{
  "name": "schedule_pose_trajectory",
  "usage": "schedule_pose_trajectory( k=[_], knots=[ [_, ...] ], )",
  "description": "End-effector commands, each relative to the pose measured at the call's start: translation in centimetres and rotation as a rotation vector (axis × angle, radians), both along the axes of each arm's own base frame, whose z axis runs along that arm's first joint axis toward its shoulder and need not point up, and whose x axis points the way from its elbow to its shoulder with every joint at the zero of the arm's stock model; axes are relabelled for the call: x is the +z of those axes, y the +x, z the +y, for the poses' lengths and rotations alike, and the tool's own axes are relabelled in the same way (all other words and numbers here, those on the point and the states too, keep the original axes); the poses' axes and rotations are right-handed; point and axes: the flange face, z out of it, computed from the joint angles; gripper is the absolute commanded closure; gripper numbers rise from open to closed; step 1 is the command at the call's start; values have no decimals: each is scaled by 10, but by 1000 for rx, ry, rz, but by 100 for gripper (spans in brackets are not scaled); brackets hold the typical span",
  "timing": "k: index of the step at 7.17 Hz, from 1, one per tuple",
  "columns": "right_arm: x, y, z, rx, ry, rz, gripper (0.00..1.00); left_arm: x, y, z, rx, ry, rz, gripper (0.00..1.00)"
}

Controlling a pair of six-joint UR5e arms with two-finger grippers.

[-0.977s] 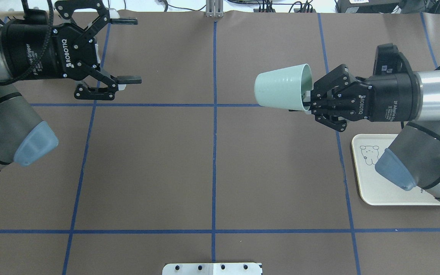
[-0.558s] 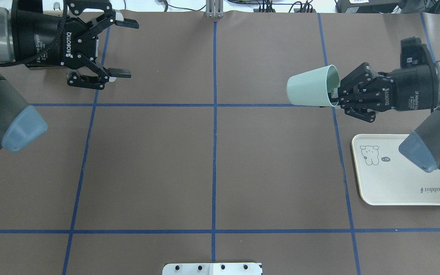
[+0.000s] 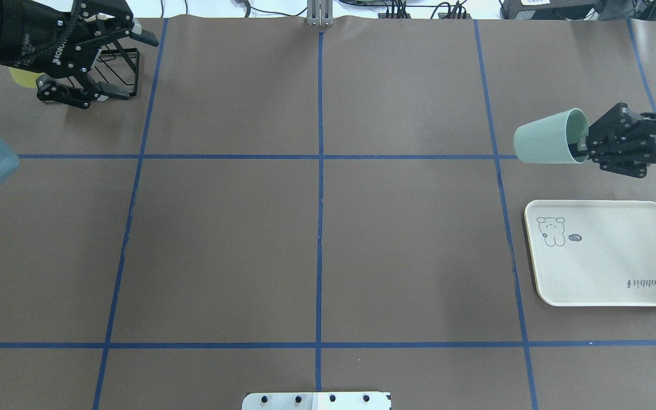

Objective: Left arm grabs green cup and hands to right arm on tray

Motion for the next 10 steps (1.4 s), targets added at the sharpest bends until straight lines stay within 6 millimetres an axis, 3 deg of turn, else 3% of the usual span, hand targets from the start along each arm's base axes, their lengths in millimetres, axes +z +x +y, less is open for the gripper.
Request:
schedule_pose_trajectory(
  k=[1, 4, 6, 8, 10],
  knots=[
    [46, 17, 17, -13, 86, 119, 100, 58, -45, 1, 69, 134, -203, 0],
    [101, 30, 36, -38, 206, 315, 100, 119, -74, 13, 121, 247, -375, 0],
    [130, 30, 48, -99, 219, 414, 100, 135, -92, 15, 171, 280, -494, 0],
    [145, -17, 55, -233, 156, 496, 100, 148, -107, 19, 236, 283, -562, 0],
    [148, -31, 62, -298, 123, 485, 100, 155, -109, 25, 241, 264, -564, 0]
  ],
)
